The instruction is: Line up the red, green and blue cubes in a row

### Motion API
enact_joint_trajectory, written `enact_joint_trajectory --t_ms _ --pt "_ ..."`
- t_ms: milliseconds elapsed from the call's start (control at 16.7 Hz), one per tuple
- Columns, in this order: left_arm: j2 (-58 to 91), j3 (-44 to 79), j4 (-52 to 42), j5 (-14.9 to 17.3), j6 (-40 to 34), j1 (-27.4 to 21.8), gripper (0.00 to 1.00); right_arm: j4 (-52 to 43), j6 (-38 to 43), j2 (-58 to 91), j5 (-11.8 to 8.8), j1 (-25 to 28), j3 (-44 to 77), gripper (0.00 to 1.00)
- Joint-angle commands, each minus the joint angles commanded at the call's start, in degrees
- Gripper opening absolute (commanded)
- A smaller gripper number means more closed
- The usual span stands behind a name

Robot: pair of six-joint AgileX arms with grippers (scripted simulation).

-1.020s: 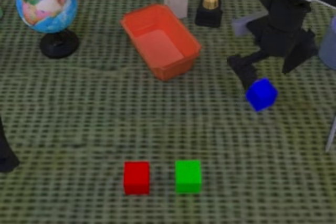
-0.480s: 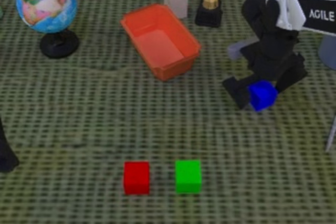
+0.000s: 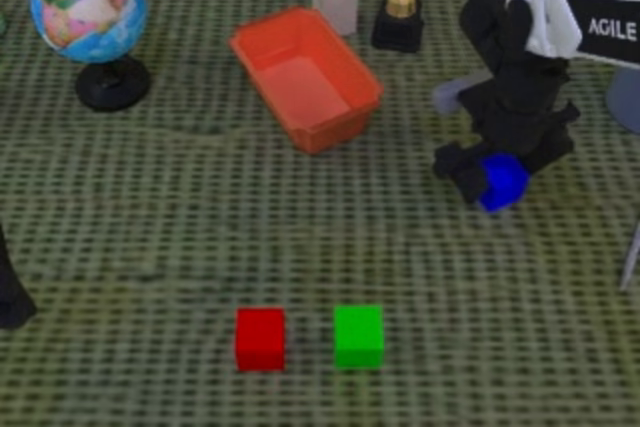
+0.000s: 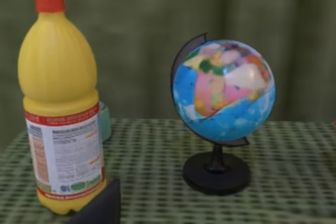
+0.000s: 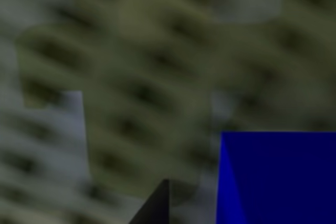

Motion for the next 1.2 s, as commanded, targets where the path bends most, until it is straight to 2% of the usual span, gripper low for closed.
enact_joint_trajectory --t_ms 360,960,1200 --pt "0.0 0.0 0.0 0.0 0.0 0.0 1.0 0.0 0.0 0.0 0.0 0.0 0.0 0.02" --pt "0.0 0.0 0.0 0.0 0.0 0.0 1.0 -0.4 0.1 -0.6 0.0 -0.1 0.3 0.0" --pt "0.0 0.0 0.0 0.0 0.0 0.0 1.0 -7.1 0.2 -2.4 0.0 0.0 4.7 0.0"
